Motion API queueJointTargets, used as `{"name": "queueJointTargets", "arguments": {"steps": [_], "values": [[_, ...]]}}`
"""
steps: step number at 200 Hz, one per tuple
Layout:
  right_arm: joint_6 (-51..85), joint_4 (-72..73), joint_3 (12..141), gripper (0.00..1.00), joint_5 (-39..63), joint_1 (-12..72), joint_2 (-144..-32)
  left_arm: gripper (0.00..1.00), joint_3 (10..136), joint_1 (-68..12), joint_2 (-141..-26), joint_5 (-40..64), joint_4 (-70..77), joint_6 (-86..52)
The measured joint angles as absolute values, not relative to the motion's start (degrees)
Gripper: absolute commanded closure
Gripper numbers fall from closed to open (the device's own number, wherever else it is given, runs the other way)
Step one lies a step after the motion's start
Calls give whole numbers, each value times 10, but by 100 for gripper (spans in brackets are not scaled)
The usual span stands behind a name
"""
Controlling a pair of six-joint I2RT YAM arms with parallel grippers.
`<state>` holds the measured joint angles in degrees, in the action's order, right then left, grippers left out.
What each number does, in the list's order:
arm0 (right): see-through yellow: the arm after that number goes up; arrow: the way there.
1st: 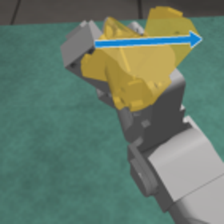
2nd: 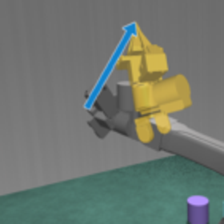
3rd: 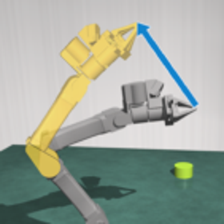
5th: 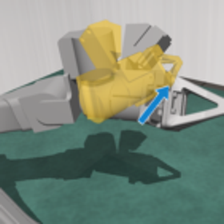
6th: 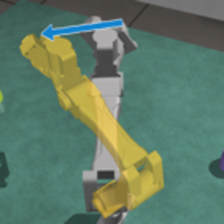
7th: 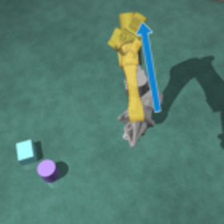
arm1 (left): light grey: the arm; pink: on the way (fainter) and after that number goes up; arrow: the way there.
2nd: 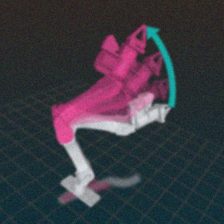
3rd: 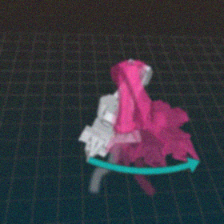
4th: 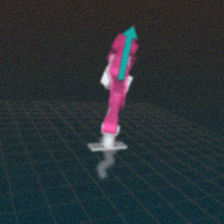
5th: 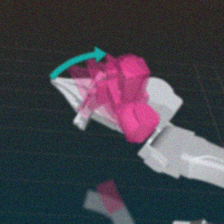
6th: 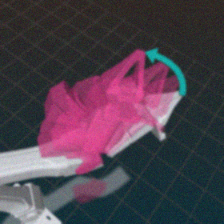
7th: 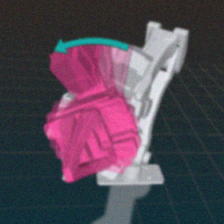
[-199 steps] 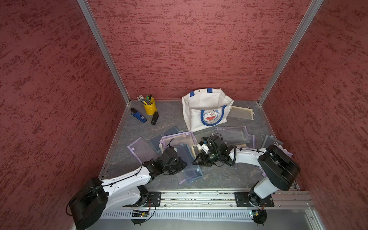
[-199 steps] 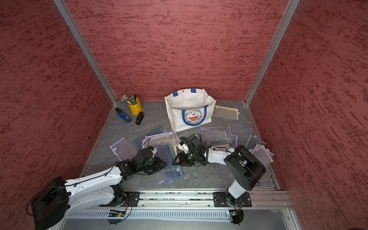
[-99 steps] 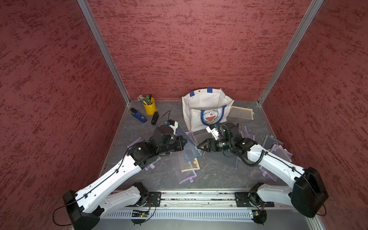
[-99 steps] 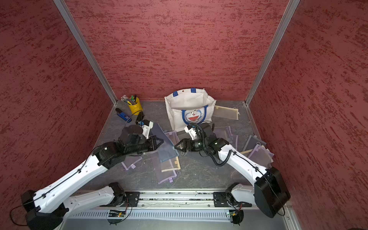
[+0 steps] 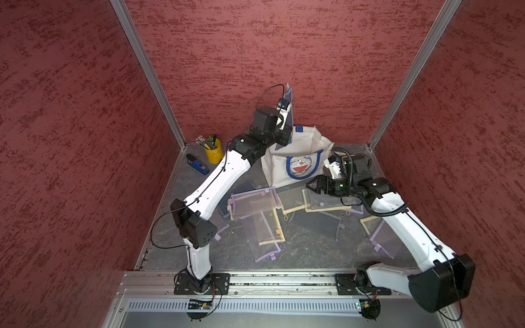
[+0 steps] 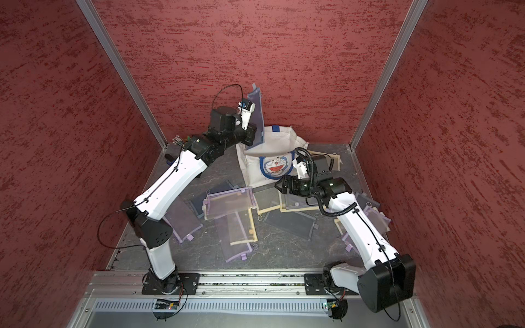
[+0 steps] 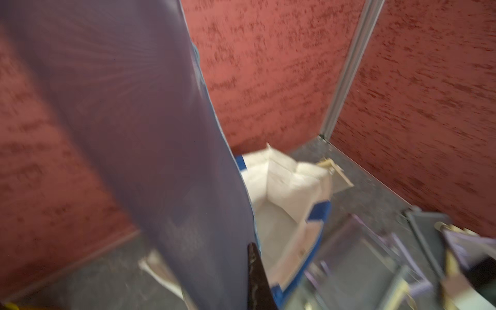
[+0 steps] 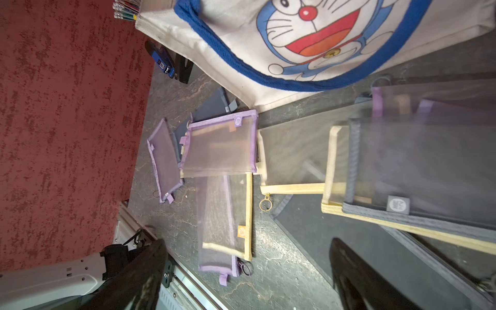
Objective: Put the pencil pouch into the canvas bag
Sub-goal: Place the pencil pouch in the canvas bag.
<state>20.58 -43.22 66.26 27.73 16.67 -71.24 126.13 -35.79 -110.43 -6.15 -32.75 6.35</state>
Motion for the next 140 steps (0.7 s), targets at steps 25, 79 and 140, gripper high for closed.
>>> {"name": "queueJointTargets", "arguments": {"steps": [25, 79, 140], "values": [[200, -460, 662, 4, 267, 163, -711, 100, 1393, -353, -1217, -77, -320, 127], [199, -477, 644, 3, 263, 152, -686, 100, 1397, -350, -1294, -72, -329, 230], [205, -481, 618, 3, 256, 137, -669, 100, 1321, -340, -1293, -28, -351, 269]]}}
